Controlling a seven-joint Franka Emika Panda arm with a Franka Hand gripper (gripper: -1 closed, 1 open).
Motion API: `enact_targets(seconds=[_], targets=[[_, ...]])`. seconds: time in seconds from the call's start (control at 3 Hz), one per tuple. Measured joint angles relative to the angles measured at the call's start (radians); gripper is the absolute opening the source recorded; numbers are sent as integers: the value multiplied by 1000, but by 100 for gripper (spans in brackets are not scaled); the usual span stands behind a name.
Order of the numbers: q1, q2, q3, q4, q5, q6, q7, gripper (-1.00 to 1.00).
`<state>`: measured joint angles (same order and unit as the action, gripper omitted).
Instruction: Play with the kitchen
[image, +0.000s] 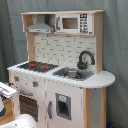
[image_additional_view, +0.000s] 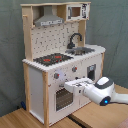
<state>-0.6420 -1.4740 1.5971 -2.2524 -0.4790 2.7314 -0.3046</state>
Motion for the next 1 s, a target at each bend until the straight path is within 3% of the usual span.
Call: enact_targets(seconds=[1.0], targets=[[-206,0,-36,176,0,118,-59,100]])
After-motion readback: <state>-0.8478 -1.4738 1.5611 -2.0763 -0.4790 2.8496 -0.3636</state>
